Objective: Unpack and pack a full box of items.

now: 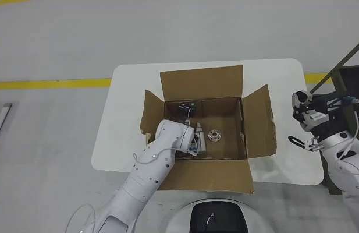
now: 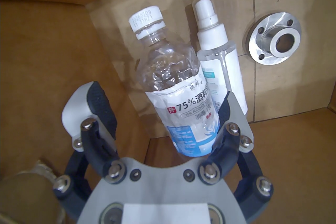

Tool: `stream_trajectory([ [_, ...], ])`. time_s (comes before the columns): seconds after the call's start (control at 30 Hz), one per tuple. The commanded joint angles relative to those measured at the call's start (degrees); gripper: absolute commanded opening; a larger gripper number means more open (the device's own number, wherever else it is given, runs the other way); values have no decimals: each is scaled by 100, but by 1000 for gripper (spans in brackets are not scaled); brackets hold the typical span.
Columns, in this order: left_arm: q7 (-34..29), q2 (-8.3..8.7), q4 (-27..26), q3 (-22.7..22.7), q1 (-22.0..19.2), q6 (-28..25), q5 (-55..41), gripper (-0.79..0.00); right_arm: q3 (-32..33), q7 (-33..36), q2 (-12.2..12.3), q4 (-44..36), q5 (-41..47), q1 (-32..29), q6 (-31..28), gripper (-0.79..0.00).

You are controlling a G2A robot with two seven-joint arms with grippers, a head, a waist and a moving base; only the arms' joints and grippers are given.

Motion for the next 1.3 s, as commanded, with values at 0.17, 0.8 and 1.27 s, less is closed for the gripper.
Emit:
stream_trajectory([
  [0.17, -79, -76, 113, 68, -59, -82, 117, 0, 13, -12, -11, 41, -32, 10, -6, -785],
  [0.8, -319, -231, 305, 93, -133, -240, 541, -34, 31, -20, -43, 33, -75, -25, 1, -785],
  [1.27, -280, -352, 576, 43, -110, -378, 533, -12, 63, 7, -64, -8, -51, -41, -6, -785],
])
